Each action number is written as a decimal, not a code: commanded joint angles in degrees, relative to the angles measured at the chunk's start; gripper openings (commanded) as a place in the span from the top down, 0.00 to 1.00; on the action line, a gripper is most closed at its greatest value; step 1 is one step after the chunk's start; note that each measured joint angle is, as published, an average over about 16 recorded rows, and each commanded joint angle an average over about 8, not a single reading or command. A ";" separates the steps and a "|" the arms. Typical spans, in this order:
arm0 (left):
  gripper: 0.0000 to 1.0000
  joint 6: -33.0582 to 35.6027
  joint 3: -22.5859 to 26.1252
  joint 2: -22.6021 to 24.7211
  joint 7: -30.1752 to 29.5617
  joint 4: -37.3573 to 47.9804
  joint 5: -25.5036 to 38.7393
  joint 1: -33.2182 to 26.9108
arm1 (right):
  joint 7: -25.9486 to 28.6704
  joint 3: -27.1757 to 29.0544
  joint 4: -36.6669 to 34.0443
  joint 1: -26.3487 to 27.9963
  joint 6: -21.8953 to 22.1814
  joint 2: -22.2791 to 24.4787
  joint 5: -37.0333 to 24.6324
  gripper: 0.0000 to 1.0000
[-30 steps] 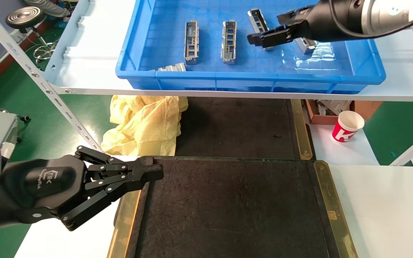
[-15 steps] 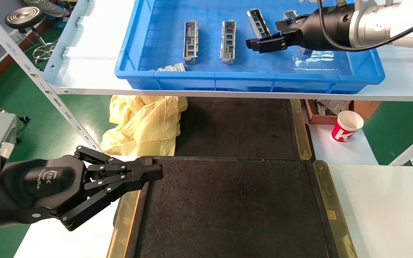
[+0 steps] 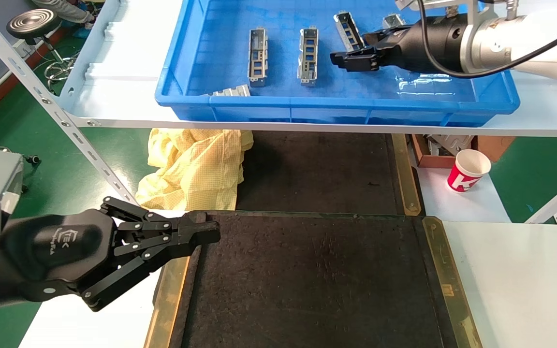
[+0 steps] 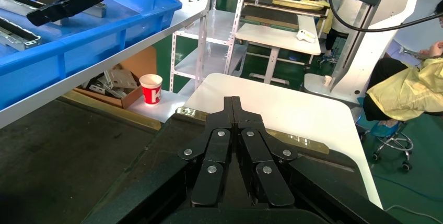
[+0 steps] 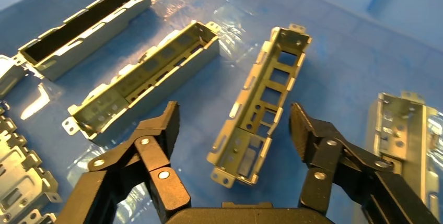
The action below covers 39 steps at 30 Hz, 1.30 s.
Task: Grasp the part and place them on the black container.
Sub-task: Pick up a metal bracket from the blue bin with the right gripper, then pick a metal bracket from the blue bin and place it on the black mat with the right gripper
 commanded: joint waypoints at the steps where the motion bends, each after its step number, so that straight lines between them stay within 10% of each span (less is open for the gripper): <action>1: 1.00 0.00 0.00 0.00 0.00 0.00 0.00 0.00 | -0.40 0.13 0.16 -0.23 0.14 -0.07 0.19 1.00; 22: 0.99 0.00 0.00 0.00 0.00 0.00 0.00 0.00 | -2.85 0.58 0.35 0.41 -1.25 1.49 0.82 1.00; 31: 0.00 0.00 0.00 0.00 0.00 0.00 0.00 0.00 | -3.85 1.62 1.27 3.05 -7.57 4.39 2.36 1.00; 39: 0.00 0.00 0.00 0.00 0.00 0.00 0.00 0.00 | -5.72 2.22 3.08 6.00 -21.98 8.91 3.47 1.00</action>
